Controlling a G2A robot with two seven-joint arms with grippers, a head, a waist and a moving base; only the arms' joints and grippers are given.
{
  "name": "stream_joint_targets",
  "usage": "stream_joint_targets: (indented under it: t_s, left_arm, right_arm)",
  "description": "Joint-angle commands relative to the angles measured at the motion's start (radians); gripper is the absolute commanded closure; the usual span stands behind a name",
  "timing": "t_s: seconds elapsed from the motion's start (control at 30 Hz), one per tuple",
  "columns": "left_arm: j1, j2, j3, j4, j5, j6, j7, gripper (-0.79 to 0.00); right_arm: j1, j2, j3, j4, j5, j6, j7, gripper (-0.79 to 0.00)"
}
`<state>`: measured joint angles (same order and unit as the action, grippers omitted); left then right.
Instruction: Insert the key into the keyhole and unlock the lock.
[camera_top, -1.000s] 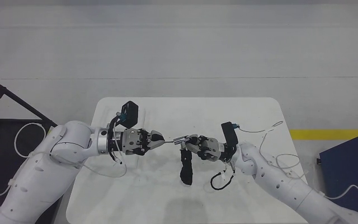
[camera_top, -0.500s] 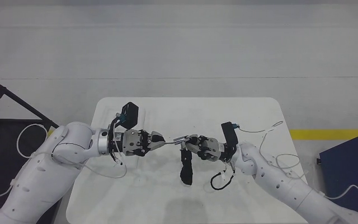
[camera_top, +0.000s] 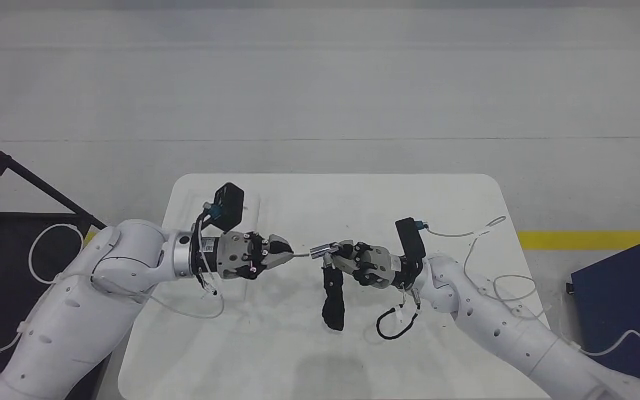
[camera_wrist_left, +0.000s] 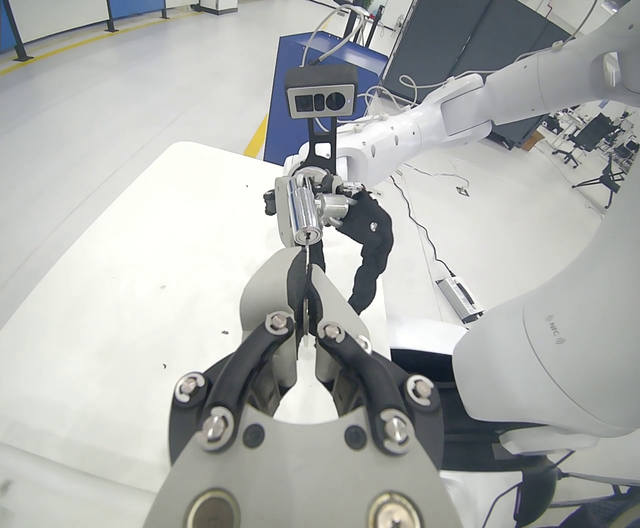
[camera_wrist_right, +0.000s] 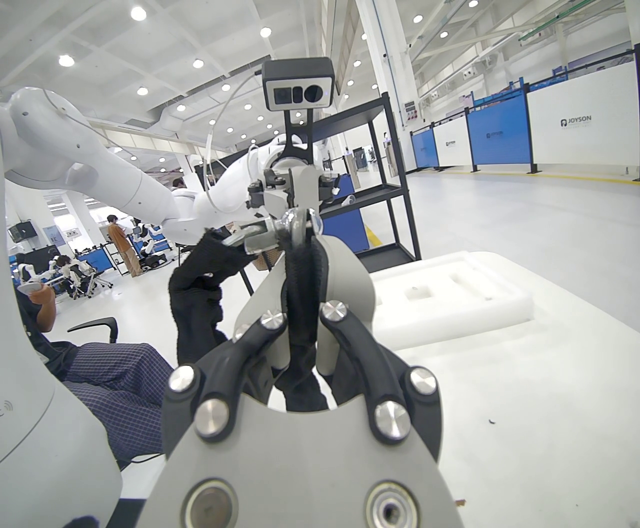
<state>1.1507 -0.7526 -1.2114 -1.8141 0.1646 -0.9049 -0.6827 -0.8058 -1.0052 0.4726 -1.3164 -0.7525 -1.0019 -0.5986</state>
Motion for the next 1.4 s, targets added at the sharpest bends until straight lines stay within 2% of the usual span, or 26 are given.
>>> stream_joint_targets:
  t_s: [0.0,0.63,1.37]
  left_arm:
    - [0.0,-0.001,0.001,0.0,0.001,0.0,0.001,0.0]
    - [-0.014,-0.006,0.016,0.011,-0.003,-0.005,0.01,0.0]
    - [-0.047,-0.025,0.07,0.018,0.007,0.017,0.026,0.0]
  right_arm:
    - [0.0,0.0,0.0,0.0,0.0,0.0,0.0,0.0]
    - [0.0,0.0,0.0,0.0,0.0,0.0,0.0,0.0]
    - [0.0,0.0,0.0,0.0,0.0,0.0,0.0,0.0]
